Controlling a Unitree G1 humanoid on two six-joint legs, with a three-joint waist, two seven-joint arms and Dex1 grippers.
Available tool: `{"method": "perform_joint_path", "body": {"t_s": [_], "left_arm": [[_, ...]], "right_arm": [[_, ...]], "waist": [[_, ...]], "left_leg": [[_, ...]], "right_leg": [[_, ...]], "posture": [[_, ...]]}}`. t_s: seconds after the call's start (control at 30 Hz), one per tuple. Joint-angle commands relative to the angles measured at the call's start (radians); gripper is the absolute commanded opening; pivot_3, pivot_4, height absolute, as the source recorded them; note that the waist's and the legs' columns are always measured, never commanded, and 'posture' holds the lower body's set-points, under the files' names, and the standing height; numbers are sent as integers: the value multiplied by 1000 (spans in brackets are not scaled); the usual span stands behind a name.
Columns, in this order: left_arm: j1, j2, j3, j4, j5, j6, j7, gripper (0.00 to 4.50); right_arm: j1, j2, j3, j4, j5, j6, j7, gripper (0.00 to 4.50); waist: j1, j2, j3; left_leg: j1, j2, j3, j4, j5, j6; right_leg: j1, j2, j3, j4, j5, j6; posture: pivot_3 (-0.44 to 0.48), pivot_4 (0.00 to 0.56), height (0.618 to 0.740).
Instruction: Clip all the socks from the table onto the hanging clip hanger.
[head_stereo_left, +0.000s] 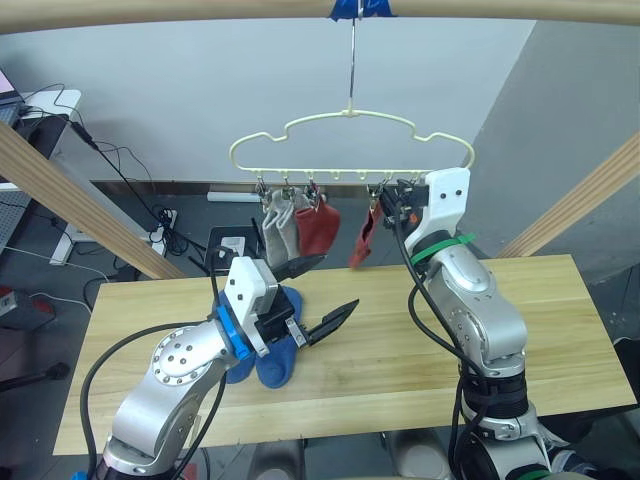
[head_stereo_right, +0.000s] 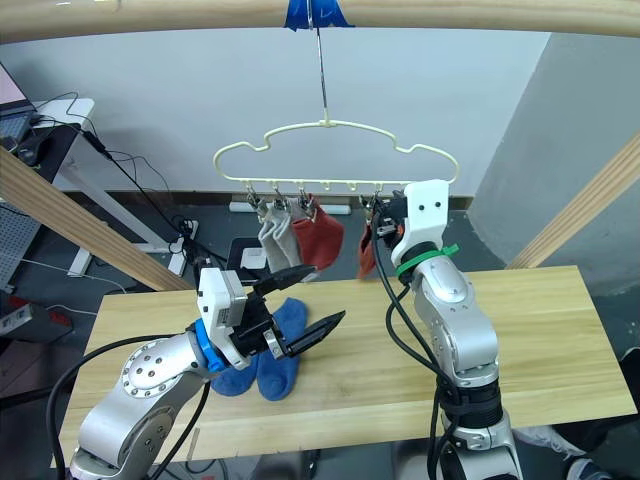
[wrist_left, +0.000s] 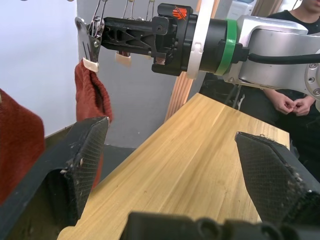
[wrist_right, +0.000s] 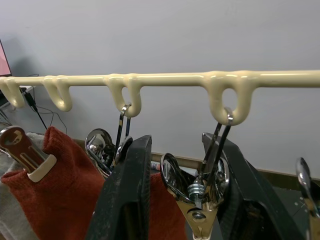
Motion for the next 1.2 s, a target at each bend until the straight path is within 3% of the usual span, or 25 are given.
{"method": "perform_joint_path", "body": {"t_s": [0.03,0.5,1.2], "left_arm": [[17,-5,-6,-26,8,-28,-6,4500],[-9,-11,-17,-31,5,-11,1,4500],[-8,-7,-22,-44,4,0,4,4500]], "right_arm": [[-8,-5,5,-24,-8,-17,-3,1663],[58,-8,6,-156,-3,71,-37,1663],[45,-20,2,-190,-8,59,-51,1663]], "waist": [[0,0,0],[-1,0,0],[-1,0,0]], "left_leg": [[0,0,0,0,0,0],[0,0,0,0,0,0],[0,0,0,0,0,0]], "right_leg": [[0,0,0,0,0,0],[0,0,0,0,0,0],[0,0,0,0,0,0]], "posture": [[-119,299,740],[-138,298,740],[-138,293,740]]}}
